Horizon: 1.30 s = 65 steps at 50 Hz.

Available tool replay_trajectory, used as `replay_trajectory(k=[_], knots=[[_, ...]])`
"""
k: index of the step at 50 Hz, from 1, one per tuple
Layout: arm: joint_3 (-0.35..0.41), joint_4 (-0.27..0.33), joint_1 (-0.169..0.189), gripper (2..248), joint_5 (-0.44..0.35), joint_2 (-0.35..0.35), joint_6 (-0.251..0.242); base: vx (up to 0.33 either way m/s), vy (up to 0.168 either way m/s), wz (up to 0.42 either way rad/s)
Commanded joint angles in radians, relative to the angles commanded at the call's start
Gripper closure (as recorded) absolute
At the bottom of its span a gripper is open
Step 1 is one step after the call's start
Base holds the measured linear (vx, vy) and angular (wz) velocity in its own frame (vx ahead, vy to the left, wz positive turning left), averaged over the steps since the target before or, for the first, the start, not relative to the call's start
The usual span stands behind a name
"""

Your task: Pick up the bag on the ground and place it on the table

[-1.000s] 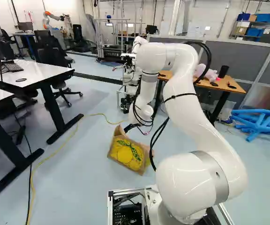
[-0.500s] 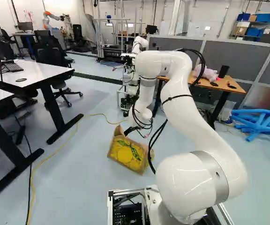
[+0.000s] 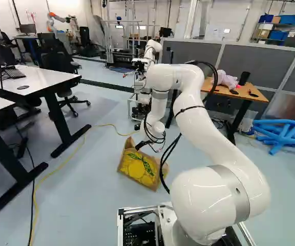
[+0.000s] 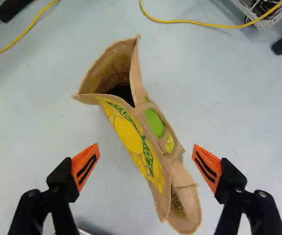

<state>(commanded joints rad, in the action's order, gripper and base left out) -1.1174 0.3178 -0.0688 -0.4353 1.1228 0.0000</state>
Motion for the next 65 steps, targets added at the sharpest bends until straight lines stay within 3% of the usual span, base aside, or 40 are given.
replay_trajectory(k=[65], knots=[[-0.296, 0.000, 0.004, 3, 0.055, 0.279, 0.000, 0.000, 0.000, 0.000]])
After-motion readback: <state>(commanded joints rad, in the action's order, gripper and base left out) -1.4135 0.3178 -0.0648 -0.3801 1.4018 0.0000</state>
